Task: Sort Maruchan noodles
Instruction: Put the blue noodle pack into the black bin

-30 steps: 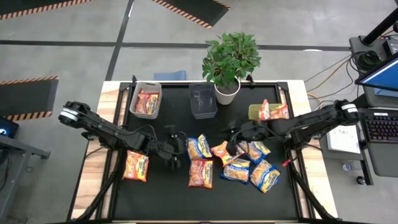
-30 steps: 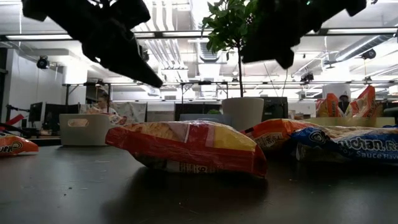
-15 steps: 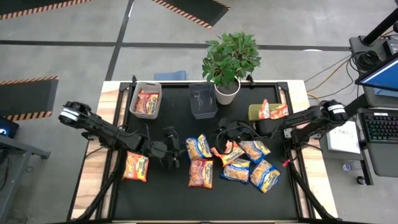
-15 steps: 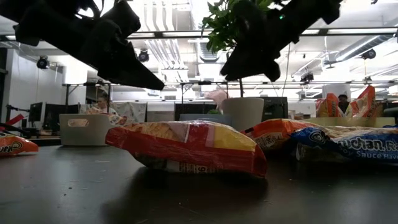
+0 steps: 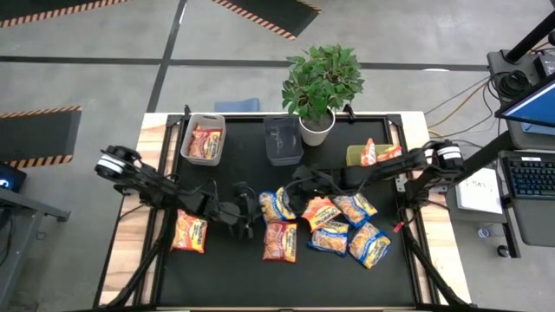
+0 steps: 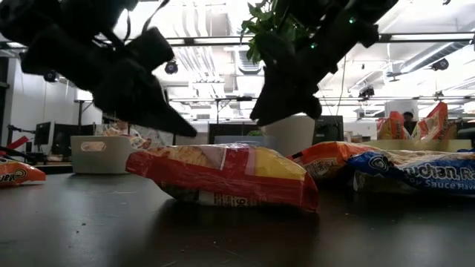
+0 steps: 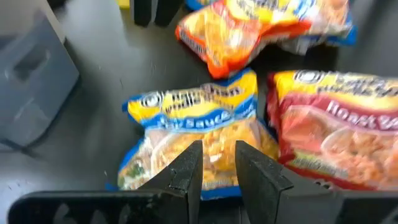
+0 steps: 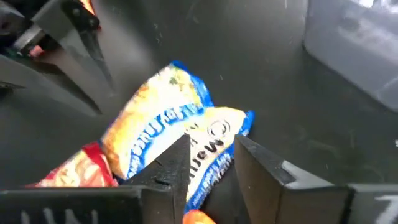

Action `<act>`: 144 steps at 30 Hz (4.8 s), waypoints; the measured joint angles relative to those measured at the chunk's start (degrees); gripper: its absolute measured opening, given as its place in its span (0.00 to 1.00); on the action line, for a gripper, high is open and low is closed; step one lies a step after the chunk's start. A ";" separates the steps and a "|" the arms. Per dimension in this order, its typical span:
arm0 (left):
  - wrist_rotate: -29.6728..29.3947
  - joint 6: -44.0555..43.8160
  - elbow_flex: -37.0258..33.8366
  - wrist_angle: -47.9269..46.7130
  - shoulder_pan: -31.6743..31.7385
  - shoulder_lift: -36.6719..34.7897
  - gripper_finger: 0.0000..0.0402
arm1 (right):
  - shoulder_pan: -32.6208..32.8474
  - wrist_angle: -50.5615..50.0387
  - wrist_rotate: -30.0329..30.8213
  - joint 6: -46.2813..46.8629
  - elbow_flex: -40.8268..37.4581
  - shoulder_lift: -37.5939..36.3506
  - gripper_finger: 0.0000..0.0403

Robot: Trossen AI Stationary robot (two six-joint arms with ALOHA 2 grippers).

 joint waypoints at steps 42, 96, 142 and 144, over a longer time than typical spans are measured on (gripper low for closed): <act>-0.91 -5.96 -0.07 3.54 0.55 10.73 0.19 | -4.31 8.25 -11.55 7.12 1.88 8.26 0.84; -3.53 -0.35 -0.13 -10.50 1.16 -6.50 0.19 | -3.62 16.81 -12.62 -1.57 1.77 8.87 0.38; -10.43 18.87 -0.35 -0.71 1.60 -30.30 0.35 | -9.80 -23.96 5.32 -53.79 30.86 5.61 0.36; -9.71 18.89 -0.35 1.55 1.59 -29.21 0.41 | -7.14 -23.86 5.22 -55.90 30.86 5.61 0.35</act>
